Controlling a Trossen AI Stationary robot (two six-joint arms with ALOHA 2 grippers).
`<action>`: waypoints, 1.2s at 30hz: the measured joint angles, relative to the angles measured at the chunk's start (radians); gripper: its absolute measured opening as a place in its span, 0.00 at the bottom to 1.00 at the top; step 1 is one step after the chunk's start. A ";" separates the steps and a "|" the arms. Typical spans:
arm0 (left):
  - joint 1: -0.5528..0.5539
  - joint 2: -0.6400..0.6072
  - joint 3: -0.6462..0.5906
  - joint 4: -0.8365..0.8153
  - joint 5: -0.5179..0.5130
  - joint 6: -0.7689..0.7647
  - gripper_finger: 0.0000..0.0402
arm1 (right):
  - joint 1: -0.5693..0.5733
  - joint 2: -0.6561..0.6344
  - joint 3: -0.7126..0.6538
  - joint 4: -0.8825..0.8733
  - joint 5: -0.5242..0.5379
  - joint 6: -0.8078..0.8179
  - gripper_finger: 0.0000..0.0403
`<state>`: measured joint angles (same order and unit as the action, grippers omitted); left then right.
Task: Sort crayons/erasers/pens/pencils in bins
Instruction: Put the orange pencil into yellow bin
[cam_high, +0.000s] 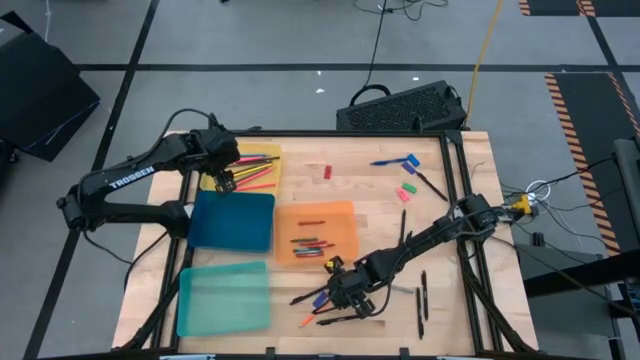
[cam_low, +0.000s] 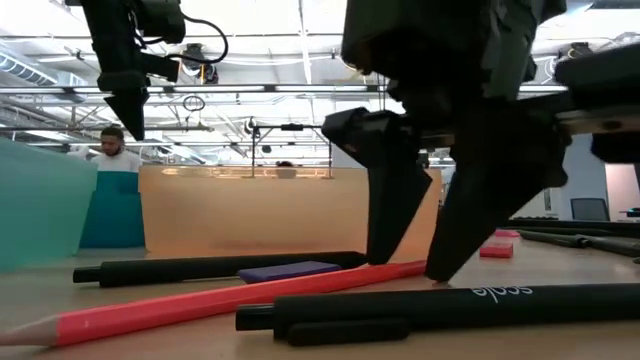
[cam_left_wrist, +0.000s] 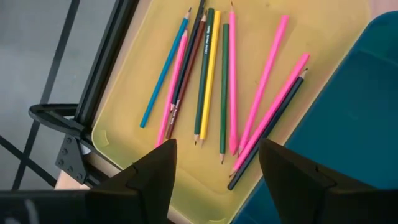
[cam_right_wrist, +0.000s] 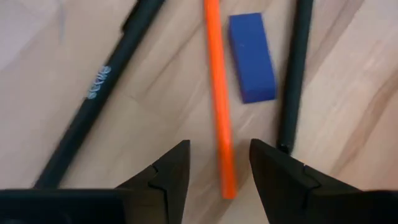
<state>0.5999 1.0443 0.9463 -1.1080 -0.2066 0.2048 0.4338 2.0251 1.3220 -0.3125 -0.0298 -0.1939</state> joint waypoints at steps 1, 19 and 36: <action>0.000 0.000 0.000 0.000 0.000 0.000 0.57 | 0.001 -0.001 -0.005 0.000 -0.003 0.001 0.37; -0.001 0.000 0.000 0.004 0.075 -0.004 0.57 | 0.009 -0.007 -0.034 -0.007 -0.054 0.054 0.02; 0.000 0.000 0.000 0.007 0.068 -0.005 0.57 | 0.037 -0.070 -0.105 0.235 -0.057 0.076 0.33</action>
<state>0.5995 1.0443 0.9459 -1.1005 -0.1389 0.1993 0.4710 1.9549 1.2169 -0.0777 -0.0872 -0.1184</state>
